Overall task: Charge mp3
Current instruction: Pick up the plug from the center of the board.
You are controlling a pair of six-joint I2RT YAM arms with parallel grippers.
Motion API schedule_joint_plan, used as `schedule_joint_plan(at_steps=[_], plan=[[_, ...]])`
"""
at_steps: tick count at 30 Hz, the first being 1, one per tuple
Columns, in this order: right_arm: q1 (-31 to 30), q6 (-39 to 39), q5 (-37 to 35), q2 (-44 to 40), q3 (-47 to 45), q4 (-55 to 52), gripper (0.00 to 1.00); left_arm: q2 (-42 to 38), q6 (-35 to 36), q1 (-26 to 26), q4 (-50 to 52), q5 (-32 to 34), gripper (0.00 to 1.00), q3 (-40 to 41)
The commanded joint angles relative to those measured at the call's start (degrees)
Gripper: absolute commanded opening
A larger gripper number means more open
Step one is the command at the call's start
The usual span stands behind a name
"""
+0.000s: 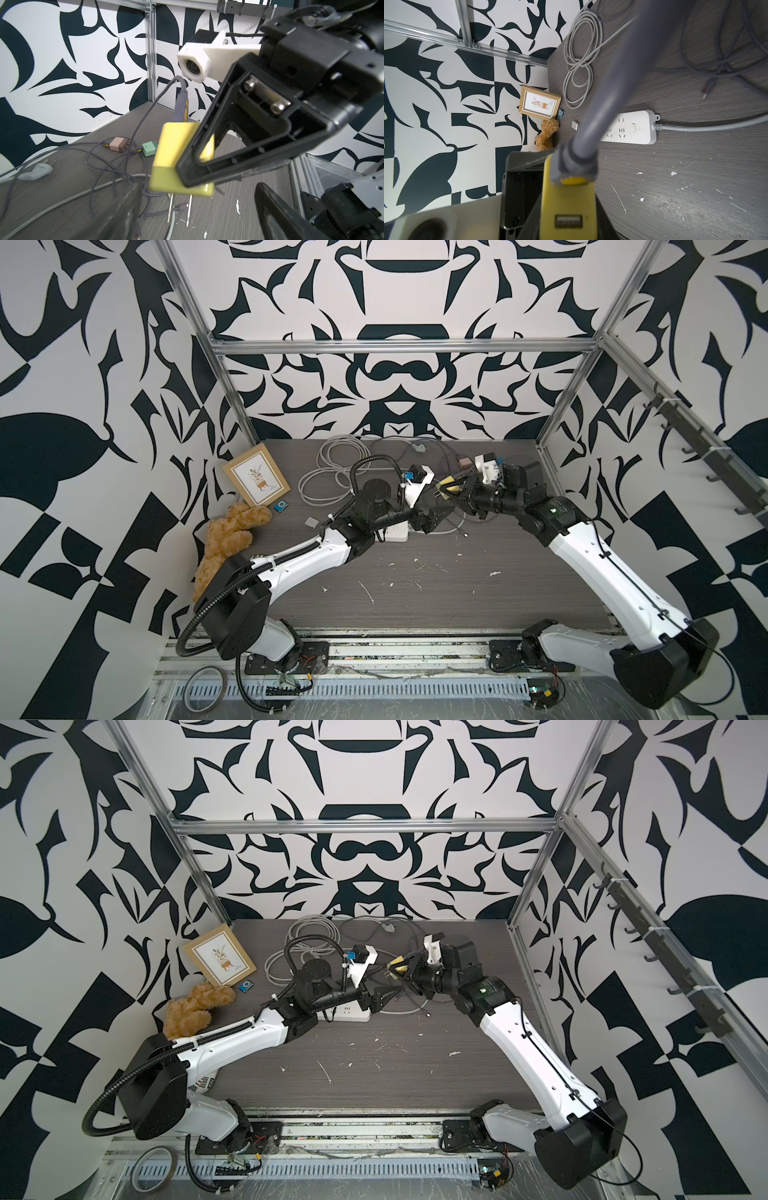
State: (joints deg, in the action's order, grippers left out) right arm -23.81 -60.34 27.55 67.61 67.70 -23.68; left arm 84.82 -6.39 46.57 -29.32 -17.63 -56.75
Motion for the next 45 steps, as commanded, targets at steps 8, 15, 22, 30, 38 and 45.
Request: schedule_joint_plan(at_steps=[8,15,22,30,38,45], plan=[[-0.36,-0.05,2.51,-2.66,-1.11,3.64,0.01,2.75,-1.41,-0.16,-2.07,0.99,0.71,-3.71],[-0.44,0.77,5.01,-2.60,-3.09,3.08,0.01,3.71,-1.74,-0.59,-2.81,-2.02,0.60,-4.40],[-0.47,2.33,7.53,-2.15,-3.62,2.80,0.01,4.37,-2.79,-1.24,-3.11,-4.48,0.47,-4.58],[-0.53,2.59,10.05,-1.56,-4.51,3.77,0.09,5.21,-4.24,-1.65,-4.48,-6.16,0.31,-4.83],[-0.49,2.37,9.34,-1.35,-3.65,3.65,0.36,4.83,-4.08,-1.61,-7.59,-6.46,0.26,-2.65],[-0.40,2.00,8.50,-0.73,-2.42,3.38,0.52,4.35,-4.24,-1.65,-8.78,-6.00,0.24,-1.13]])
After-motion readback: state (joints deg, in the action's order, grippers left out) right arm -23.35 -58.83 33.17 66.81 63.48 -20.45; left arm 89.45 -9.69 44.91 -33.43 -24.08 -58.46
